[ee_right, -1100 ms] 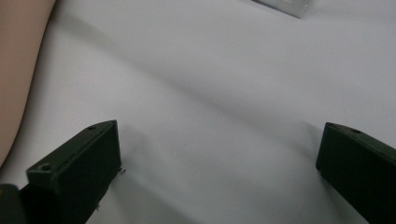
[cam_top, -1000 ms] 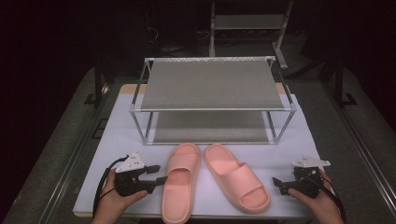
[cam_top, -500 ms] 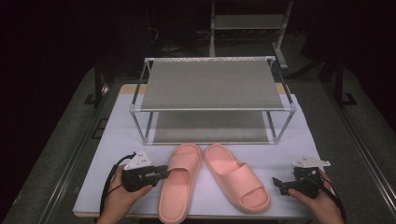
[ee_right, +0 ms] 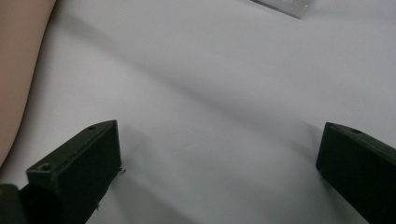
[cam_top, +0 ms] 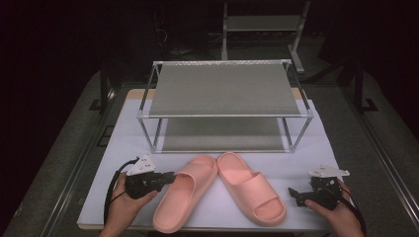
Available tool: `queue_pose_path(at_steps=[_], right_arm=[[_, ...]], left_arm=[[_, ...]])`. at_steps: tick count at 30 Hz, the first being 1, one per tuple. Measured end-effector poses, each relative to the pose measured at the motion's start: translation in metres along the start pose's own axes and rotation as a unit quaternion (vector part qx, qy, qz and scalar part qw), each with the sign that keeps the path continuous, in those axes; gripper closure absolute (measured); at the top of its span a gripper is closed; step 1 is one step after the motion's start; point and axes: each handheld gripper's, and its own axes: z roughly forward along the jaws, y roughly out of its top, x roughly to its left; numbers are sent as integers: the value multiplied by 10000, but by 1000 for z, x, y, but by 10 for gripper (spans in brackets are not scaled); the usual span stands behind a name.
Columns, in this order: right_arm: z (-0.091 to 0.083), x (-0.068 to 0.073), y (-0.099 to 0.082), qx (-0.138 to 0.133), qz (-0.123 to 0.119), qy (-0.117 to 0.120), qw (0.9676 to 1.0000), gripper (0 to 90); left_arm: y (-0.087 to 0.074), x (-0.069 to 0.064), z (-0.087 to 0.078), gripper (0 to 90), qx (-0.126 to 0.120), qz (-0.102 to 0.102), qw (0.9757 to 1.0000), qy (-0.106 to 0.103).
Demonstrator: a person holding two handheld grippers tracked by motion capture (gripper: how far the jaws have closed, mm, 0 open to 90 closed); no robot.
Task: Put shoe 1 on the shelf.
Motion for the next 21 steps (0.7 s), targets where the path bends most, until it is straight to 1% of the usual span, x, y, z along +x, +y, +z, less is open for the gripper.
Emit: queue_pose_path(at_steps=[1,5,7,10,11,12,13,14,15,16,18,19,20,21], right_arm=[[0,0,0,0,1,0,10000,0],[0,0,0,-8,3,0,10000,0],[0,0,0,-8,5,1,10000,0],[0,0,0,-6,5,1,10000,0],[0,0,0,-5,5,2,10000,0],[0,0,0,-5,5,2,10000,0],[0,0,0,0,6,1,10000,0],[0,0,0,0,6,1,10000,0],[0,0,0,0,5,1,10000,0],[0,0,0,1,8,4,10000,0],[0,0,0,1,9,4,10000,0],[0,0,0,1,9,4,10000,0],[0,0,0,1,9,5,10000,0],[0,0,0,1,9,5,10000,0]], left_arm=[[0,0,0,847,0,0,10000,0],[5,1,-7,853,-162,-49,9998,-65],[10,2,-13,852,-263,-63,9996,-75],[14,2,-17,852,-340,-70,9994,-98],[16,3,-19,852,-399,-85,9991,-119],[16,3,-19,853,-399,-85,9991,-119],[20,3,-21,853,-456,-102,9987,-189],[20,3,-21,852,-456,-102,9987,-189],[23,3,-22,852,-486,-96,9985,-216],[29,3,-23,852,-534,-75,9982,-263],[35,3,-25,852,-575,-12,9979,-290],[35,3,-25,852,-575,-12,9979,-290],[41,2,-26,852,-641,19,9975,-309],[41,2,-26,853,-641,19,9975,-309]])
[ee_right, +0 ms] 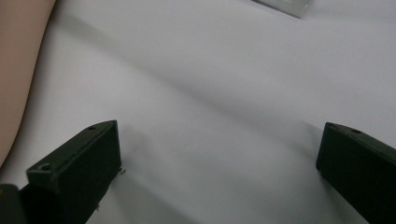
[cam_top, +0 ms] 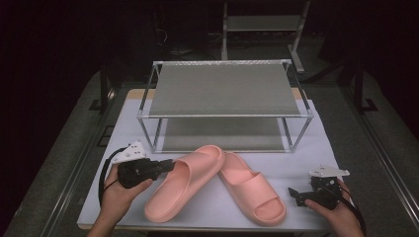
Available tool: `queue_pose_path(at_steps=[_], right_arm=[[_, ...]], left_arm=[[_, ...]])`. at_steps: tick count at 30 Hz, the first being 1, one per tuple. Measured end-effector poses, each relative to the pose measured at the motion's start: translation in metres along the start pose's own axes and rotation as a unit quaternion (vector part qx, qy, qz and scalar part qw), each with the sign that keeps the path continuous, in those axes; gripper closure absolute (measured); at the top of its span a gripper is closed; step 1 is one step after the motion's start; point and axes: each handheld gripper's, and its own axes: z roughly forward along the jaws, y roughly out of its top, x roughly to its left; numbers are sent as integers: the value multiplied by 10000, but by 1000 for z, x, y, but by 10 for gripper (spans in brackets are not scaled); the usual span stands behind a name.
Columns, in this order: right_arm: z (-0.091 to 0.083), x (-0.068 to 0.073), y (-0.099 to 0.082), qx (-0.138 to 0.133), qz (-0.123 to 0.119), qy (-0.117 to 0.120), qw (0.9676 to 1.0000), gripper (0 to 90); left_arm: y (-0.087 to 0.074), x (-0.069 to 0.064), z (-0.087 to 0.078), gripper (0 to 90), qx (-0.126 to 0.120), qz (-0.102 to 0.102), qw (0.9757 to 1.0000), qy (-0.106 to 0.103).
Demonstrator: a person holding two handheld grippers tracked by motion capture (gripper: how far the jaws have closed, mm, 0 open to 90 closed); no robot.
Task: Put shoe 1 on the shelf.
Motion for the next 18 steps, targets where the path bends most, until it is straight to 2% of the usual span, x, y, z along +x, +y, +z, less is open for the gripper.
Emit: queue_pose_path(at_steps=[2,4,9,15,18], right_arm=[[0,0,0,-2,0,0,10000,0],[0,0,0,-3,-3,0,10000,0],[0,0,0,-1,1,1,10000,0],[0,0,0,-4,0,5,10000,0],[0,0,0,0,8,6,10000,0]], left_arm=[[13,0,-2,852,-110,49,9999,-83],[17,0,-3,853,-144,68,9998,-113],[45,0,-6,853,-286,209,9991,-251],[67,-3,-8,853,-474,229,9974,-492],[74,-4,-8,853,-503,260,9970,-532]])
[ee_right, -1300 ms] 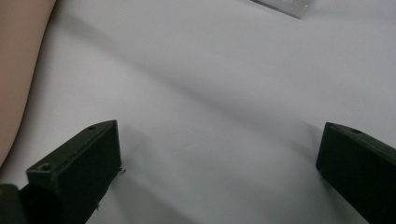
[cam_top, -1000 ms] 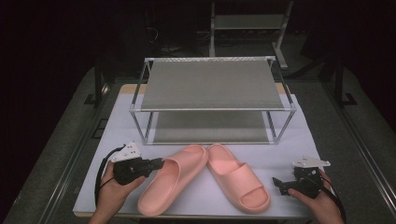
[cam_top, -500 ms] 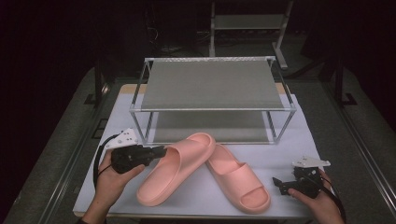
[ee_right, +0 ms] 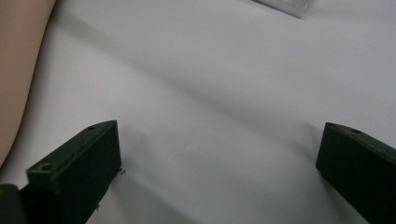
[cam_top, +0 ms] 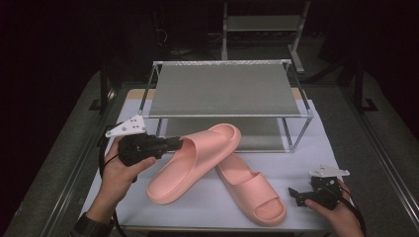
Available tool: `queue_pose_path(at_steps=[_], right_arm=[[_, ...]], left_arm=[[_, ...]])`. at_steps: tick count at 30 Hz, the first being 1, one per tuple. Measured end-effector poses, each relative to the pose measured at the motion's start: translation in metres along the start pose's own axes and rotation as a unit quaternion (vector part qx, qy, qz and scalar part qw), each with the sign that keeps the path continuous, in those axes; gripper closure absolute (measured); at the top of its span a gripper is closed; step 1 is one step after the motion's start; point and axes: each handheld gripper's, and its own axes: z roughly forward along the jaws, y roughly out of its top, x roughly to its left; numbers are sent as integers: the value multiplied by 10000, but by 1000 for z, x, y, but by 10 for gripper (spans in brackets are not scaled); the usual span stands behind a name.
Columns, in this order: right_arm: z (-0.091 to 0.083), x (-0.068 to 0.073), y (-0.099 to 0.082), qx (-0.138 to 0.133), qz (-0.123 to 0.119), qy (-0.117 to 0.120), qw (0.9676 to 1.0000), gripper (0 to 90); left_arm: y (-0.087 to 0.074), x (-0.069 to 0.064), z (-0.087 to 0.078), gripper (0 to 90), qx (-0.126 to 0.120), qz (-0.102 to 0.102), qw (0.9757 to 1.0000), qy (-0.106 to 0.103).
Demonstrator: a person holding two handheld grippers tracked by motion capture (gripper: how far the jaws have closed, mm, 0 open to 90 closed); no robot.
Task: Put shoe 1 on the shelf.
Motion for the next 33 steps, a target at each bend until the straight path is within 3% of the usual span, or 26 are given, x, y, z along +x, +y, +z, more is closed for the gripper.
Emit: queue_pose_path(at_steps=[6,16,21,33], right_arm=[[0,0,0,-2,-2,-5,10000,0],[0,0,0,0,1,-2,10000,0],[0,0,0,0,2,-7,10000,0],[0,0,0,5,6,-4,10000,0]], left_arm=[[21,1,0,854,-84,140,9999,-14],[61,16,-3,854,-263,279,9991,168],[83,30,-3,854,-378,311,9981,365],[106,60,13,854,-476,317,9952,789]])
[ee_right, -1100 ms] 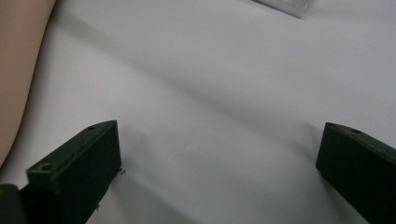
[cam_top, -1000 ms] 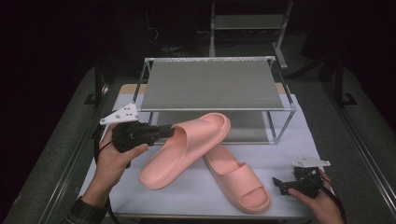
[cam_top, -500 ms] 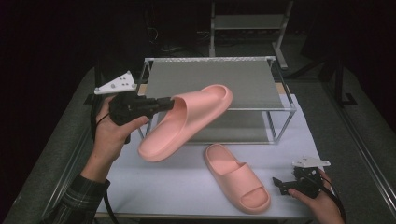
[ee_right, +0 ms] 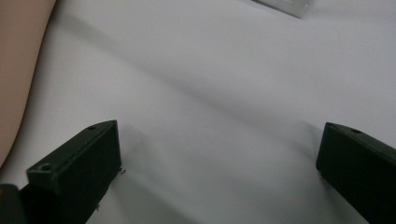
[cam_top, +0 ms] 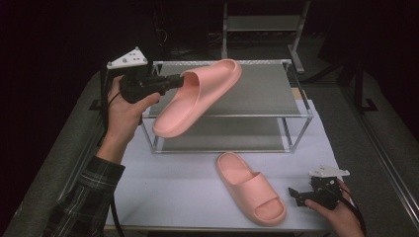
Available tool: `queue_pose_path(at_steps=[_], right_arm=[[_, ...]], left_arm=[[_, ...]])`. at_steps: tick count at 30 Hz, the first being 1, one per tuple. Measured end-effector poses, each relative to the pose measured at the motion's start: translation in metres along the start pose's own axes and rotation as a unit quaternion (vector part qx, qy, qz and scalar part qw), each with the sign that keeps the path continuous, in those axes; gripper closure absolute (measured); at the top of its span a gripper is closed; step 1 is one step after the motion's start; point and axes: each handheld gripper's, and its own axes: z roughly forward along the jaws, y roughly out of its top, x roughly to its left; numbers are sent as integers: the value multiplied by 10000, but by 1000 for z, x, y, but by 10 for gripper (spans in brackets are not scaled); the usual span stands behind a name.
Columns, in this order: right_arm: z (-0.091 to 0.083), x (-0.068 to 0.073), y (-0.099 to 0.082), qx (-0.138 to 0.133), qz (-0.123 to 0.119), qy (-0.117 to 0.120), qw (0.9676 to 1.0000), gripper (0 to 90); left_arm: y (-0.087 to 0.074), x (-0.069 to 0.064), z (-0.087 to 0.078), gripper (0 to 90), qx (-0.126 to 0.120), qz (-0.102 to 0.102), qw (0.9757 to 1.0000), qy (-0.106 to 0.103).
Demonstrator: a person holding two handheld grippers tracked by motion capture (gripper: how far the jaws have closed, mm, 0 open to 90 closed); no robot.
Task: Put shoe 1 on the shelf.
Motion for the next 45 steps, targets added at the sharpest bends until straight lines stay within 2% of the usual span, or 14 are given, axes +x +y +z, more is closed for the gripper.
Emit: queue_pose_path(at_steps=[1,2,10,13,14,17,20,23,24,25,27,33,40,45], right_arm=[[0,0,0,1,2,0,10000,0],[0,0,0,1,2,0,10000,0],[0,0,0,0,7,3,10000,0],[0,0,0,3,8,0,10000,0],[0,0,0,4,5,0,10000,0],[0,0,0,5,8,1,10000,0],[0,0,0,5,7,1,10000,0],[0,0,0,9,5,1,10000,0],[0,0,0,5,7,4,10000,0],[0,0,0,5,7,4,10000,0],[0,0,0,4,6,4,10000,0],[0,0,0,3,5,4,10000,0],[0,0,0,1,7,0,10000,0],[0,0,0,-2,5,0,10000,0]], left_arm=[[3,6,6,854,-7,10,9999,104],[3,6,6,854,-7,10,9999,104],[7,32,35,854,59,17,9984,564],[6,39,42,853,125,4,9978,653],[6,45,49,854,196,1,9970,754],[5,49,55,853,214,-10,9961,852],[4,57,67,853,310,-42,9942,1026],[2,59,73,853,378,-75,9933,1085],[0,62,79,853,470,-66,9918,1184],[0,62,79,853,470,-66,9918,1184],[-2,65,86,852,591,-19,9900,1283],[-8,71,95,851,691,-53,9879,1386],[-14,73,103,843,945,-43,9851,1438],[-17,72,105,808,936,-110,9868,1314]])
